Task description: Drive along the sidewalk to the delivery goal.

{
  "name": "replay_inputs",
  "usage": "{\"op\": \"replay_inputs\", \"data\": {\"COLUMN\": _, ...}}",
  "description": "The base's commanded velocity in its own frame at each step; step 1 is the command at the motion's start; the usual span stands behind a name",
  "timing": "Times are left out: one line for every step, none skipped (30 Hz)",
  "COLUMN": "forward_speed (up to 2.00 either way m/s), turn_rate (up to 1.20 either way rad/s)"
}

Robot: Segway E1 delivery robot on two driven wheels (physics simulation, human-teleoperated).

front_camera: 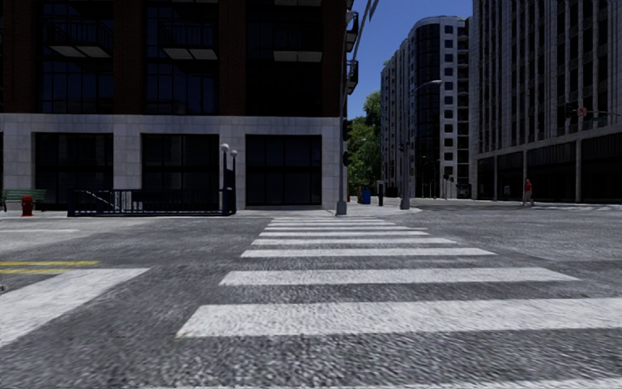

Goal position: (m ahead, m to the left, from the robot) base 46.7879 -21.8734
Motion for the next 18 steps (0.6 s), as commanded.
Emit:
{"op": "replay_inputs", "data": {"forward_speed": 2.0, "turn_rate": 0.0}}
{"op": "replay_inputs", "data": {"forward_speed": 2.0, "turn_rate": 0.0}}
{"op": "replay_inputs", "data": {"forward_speed": 2.0, "turn_rate": 0.0}}
{"op": "replay_inputs", "data": {"forward_speed": 2.0, "turn_rate": 0.0}}
{"op": "replay_inputs", "data": {"forward_speed": 2.0, "turn_rate": 0.0}}
{"op": "replay_inputs", "data": {"forward_speed": 2.0, "turn_rate": 0.0}}
{"op": "replay_inputs", "data": {"forward_speed": 2.0, "turn_rate": 0.0}}
{"op": "replay_inputs", "data": {"forward_speed": 2.0, "turn_rate": 0.0}}
{"op": "replay_inputs", "data": {"forward_speed": 2.0, "turn_rate": 0.0}}
{"op": "replay_inputs", "data": {"forward_speed": 2.0, "turn_rate": 0.0}}
{"op": "replay_inputs", "data": {"forward_speed": 2.0, "turn_rate": 0.0}}
{"op": "replay_inputs", "data": {"forward_speed": 2.0, "turn_rate": 0.0}}
{"op": "replay_inputs", "data": {"forward_speed": 2.0, "turn_rate": 0.0}}
{"op": "replay_inputs", "data": {"forward_speed": 2.0, "turn_rate": 0.0}}
{"op": "replay_inputs", "data": {"forward_speed": 2.0, "turn_rate": 0.0}}
{"op": "replay_inputs", "data": {"forward_speed": 2.0, "turn_rate": 0.0}}
{"op": "replay_inputs", "data": {"forward_speed": 2.0, "turn_rate": 0.0}}
{"op": "replay_inputs", "data": {"forward_speed": 2.0, "turn_rate": 0.0}}
